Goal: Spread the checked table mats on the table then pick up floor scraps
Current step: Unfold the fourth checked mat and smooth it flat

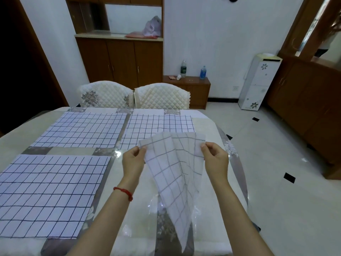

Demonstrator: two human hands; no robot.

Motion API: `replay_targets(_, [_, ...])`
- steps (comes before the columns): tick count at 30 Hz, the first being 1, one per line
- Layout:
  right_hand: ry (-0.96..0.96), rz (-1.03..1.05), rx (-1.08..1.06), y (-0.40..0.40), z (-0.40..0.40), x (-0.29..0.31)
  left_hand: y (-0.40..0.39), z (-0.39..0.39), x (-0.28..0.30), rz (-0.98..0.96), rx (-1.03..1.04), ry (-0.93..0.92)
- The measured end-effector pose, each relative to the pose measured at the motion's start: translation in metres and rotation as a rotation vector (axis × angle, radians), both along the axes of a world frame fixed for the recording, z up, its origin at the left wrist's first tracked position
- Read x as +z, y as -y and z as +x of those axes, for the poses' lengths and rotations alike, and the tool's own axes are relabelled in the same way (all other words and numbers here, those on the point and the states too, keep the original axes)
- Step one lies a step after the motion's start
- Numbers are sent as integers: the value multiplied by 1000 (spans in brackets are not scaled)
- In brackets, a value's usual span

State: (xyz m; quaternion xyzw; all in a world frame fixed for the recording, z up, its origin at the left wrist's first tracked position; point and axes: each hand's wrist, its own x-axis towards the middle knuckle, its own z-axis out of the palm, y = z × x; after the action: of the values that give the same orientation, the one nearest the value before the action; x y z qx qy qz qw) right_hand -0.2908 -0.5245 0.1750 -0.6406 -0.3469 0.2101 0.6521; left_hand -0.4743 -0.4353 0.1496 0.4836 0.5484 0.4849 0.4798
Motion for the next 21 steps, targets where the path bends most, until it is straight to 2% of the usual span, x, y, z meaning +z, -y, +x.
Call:
replay_targets(4, [28, 16, -104, 2, 18, 9, -19, -28, -3, -17, 108, -50])
replay_targets(10, [51, 44, -130, 4, 18, 23, -15, -33, 15, 84, 235, -197])
replay_targets(12, [47, 37, -100, 2, 11, 23, -4, -16, 22, 188, 133, -261])
replay_targets(14, [24, 18, -60, -2, 2, 21, 17, 7, 31, 223, -116, -244])
replay_targets(17, [-19, 9, 5, -6, -12, 18, 46, 38, 38, 179, -492, -212])
replay_targets(19, [-30, 1, 15, -7, -17, 15, 53, 52, 37, 185, -591, -243])
replay_targets(21, [-40, -14, 4, -6, -17, 13, 54, 59, 37, 197, -577, -264])
